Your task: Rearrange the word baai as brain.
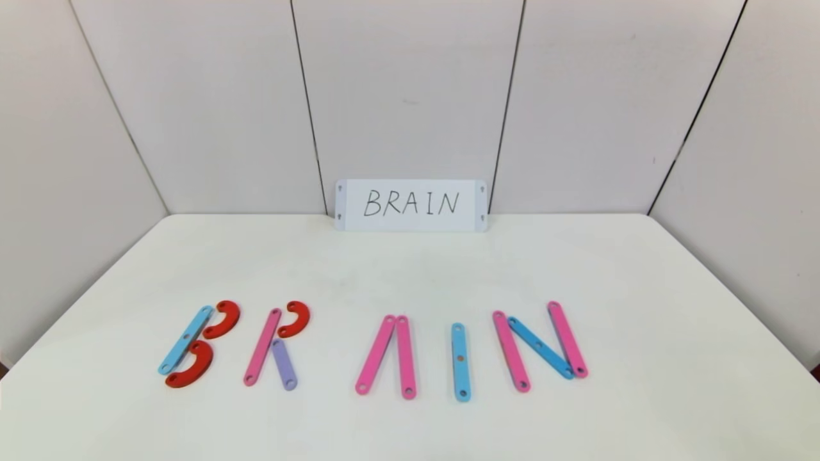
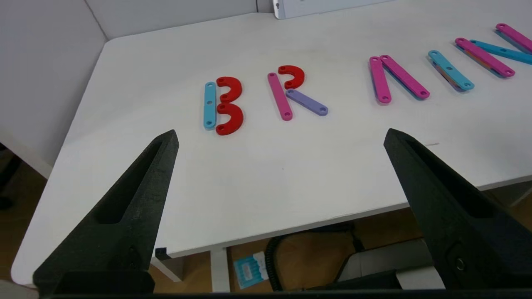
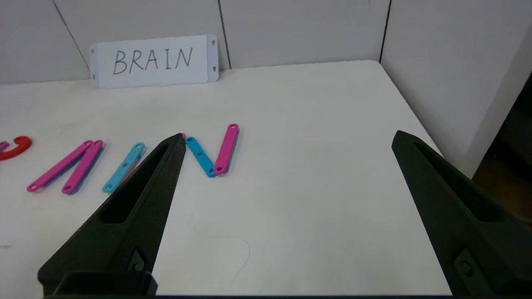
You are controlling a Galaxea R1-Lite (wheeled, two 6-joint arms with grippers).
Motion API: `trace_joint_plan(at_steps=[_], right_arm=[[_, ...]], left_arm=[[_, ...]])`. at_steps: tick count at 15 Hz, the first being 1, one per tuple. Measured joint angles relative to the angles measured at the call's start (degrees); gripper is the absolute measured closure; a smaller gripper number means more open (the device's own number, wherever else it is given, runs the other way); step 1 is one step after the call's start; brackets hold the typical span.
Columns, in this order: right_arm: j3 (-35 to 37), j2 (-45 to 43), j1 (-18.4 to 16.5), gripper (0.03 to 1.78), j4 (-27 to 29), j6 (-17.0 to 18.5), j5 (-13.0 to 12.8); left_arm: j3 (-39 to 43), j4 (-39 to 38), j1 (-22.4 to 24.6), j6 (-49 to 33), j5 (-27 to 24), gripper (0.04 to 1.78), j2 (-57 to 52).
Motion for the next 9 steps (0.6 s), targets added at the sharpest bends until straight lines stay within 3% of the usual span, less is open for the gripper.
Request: trace_joint_plan(at_steps=[3, 6, 7, 9], right_arm=[[7.6, -2.7, 0.1, 0.07, -15.3, -4.7, 0.6], [15.5, -3.5, 0.1, 0.07, -30.3, -9.5, -0.5], [16.7, -3.5, 0.1, 0.07, -33.2, -10.6, -2.1], [17.8, -3.6, 0.1, 0.07, -32.0, -10.6, -3.2]], left_arm=[[6.2, -9.4, 0.0, -0.8, 5.0, 0.09, -1.7], [18.8, -26.7, 0.0, -0.4, 7.9, 0.09, -2.1], [22.8, -32.4, 0.0, 0.2, 8.2, 0.09, -2.1], [29.0, -40.3, 0.0, 1.4, 8.4, 0.09, -2.2]])
